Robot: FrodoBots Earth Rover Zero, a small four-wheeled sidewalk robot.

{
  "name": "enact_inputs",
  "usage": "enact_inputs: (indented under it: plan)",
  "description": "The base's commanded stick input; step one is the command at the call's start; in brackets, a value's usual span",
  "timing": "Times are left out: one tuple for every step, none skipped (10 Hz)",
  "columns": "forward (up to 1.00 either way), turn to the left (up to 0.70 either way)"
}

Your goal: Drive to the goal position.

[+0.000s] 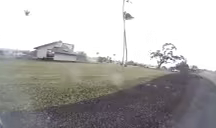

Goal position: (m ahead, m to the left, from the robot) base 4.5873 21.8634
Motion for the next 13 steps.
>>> enact_inputs:
  plan:
    - [0.00, 1.00]
    - [0.00, 1.00]
    - [0.00, 1.00]
    - [0.00, 1.00]
    - [0.00, 1.00]
    - [0.00, 1.00]
    - [0.00, 1.00]
    - [0.00, 1.00]
    - [0.00, 1.00]
    - [0.00, 1.00]
    - [0.00, 1.00]
    - [0.00, 1.00]
    - [0.00, 1.00]
